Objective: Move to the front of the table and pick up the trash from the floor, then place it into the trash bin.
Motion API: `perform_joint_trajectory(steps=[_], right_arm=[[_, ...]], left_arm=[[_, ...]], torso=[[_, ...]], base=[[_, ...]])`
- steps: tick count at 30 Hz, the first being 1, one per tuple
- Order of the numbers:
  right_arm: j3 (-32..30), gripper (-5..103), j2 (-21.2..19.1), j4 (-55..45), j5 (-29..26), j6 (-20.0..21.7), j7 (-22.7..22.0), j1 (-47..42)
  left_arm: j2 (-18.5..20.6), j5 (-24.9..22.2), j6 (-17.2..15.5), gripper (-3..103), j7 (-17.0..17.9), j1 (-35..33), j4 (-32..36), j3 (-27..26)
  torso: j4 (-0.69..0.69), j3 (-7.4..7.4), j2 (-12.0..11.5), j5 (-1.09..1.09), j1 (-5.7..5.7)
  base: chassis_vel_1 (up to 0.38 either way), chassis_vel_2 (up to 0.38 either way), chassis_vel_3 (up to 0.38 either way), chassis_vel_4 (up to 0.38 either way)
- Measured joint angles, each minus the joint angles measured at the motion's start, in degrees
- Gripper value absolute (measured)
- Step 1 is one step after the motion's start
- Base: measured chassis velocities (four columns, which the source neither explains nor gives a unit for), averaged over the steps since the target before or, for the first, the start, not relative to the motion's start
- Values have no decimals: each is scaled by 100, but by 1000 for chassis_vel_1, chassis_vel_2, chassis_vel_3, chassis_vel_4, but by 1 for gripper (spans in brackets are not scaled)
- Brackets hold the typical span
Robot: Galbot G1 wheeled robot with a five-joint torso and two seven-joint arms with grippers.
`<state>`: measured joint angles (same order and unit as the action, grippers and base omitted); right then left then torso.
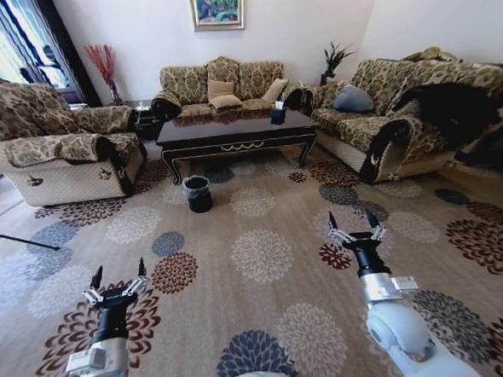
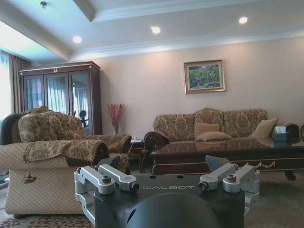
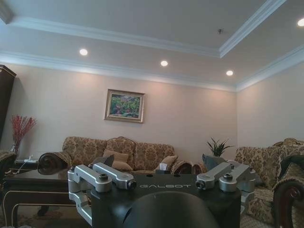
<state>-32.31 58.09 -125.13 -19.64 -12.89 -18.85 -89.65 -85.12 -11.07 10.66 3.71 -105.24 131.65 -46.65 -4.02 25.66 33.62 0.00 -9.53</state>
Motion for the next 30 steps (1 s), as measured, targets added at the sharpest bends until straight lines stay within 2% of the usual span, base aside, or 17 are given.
perform_joint_trajectory(steps=[30], right_arm=[[0, 100, 0, 0, 0, 0, 0, 0]], left_arm=[[0, 0, 0, 100, 0, 0, 0, 0]], torso=[[0, 429, 742, 0, -312]], base=[[0, 0, 0, 0]])
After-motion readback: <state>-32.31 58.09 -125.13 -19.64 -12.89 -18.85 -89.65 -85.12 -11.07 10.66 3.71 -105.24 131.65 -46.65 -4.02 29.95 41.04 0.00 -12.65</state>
